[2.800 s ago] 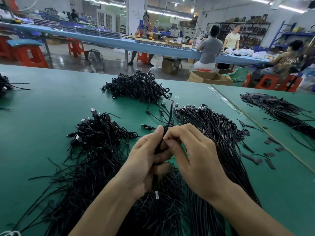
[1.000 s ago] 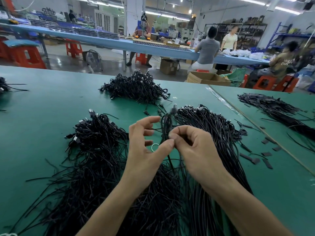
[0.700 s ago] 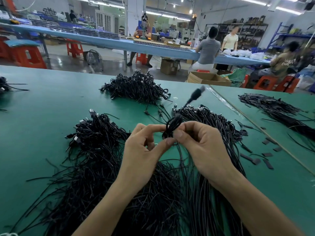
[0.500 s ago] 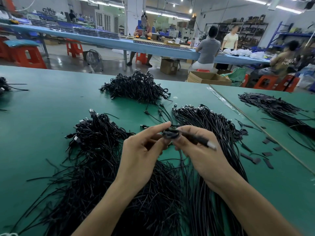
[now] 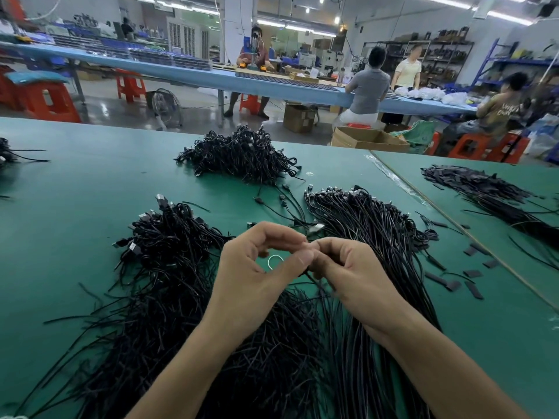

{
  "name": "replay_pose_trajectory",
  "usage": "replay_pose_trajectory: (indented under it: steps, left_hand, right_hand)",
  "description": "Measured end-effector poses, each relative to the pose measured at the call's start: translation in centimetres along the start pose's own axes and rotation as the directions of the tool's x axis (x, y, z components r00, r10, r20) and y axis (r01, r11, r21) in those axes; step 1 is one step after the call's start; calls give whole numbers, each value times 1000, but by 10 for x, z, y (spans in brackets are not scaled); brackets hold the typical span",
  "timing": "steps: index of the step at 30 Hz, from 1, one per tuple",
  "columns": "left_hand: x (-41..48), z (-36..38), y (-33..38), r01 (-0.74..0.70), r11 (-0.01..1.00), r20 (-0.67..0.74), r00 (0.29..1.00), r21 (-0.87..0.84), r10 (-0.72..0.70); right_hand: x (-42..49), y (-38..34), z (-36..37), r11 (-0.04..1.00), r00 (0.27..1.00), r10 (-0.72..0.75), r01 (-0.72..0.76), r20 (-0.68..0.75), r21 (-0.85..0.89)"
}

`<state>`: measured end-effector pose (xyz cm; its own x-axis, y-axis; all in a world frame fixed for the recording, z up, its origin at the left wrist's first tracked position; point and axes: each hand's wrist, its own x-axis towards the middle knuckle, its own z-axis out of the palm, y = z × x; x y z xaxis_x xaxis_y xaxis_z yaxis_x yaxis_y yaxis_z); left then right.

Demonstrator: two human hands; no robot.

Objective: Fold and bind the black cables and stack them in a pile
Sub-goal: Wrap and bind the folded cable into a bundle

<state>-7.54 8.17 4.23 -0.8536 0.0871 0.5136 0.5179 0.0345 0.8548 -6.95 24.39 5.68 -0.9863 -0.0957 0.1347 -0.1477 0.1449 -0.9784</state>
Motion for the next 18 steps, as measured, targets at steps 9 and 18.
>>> replay_pose_trajectory:
  steps: [9, 18]
  left_hand:
    - [3, -1, -8, 282, 959, 133, 951, 10, -280]
    - [7, -6, -4, 395, 869, 138, 919, -297, -370]
  right_hand:
    - [-1, -7, 3, 981, 990, -143, 141, -2, -133]
    - [-3, -8, 4, 873, 963, -269, 241, -6, -425]
